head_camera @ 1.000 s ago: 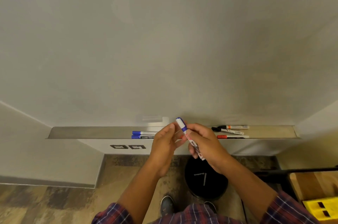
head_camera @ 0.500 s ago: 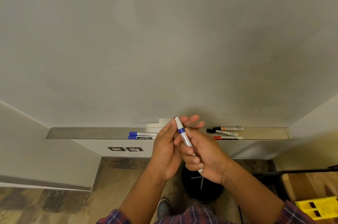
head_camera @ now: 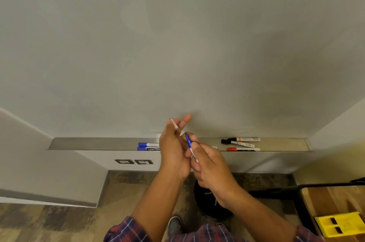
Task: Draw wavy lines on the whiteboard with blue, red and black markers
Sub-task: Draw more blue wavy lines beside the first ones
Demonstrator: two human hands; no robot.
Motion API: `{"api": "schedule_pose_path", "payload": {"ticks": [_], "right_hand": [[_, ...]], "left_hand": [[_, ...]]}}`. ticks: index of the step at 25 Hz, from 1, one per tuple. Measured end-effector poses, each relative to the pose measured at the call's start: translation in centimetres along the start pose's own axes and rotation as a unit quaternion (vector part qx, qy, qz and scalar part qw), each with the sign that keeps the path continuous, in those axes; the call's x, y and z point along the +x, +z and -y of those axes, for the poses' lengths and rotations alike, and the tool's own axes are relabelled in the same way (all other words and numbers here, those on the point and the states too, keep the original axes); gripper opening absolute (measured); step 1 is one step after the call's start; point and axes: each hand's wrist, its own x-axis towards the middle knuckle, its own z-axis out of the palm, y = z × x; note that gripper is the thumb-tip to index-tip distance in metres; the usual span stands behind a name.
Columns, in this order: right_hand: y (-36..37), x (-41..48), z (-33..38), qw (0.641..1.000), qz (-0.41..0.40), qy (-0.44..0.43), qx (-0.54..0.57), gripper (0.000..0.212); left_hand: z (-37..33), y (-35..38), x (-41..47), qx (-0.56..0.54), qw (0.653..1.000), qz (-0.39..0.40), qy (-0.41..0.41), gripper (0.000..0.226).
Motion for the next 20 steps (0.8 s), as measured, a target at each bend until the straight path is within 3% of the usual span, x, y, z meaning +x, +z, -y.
{"api": "schedule_pose_path", "payload": {"ticks": [11,15,17,20], "right_hand": [[-0.3,0.4,0.7,0.998,-0.011,-0.035,0.048,0.034],[-0.6,0.6,1.2,0.997,-0.034,-0.055,0.032,0.031],[-0.9,0.6,1.4,0.997,-0.043,-0.066,0.027,0.032],[-1.1,0.5,1.8,0.995,-0.054,-0.079,0.013,0.032]], "left_hand": [[0.6,-3.0,1.4,0.043,0.999,0.004,-0.018,0.037],[1.3,-4.7,3.5,0.128,0.991,-0.009,0.022,0.032],[2.1,-6.0,5.2,0.234,0.970,-0.033,0.052,0.024],[3.3,-9.0,8.7,0.435,0.895,-0.021,0.099,0.016]]}}
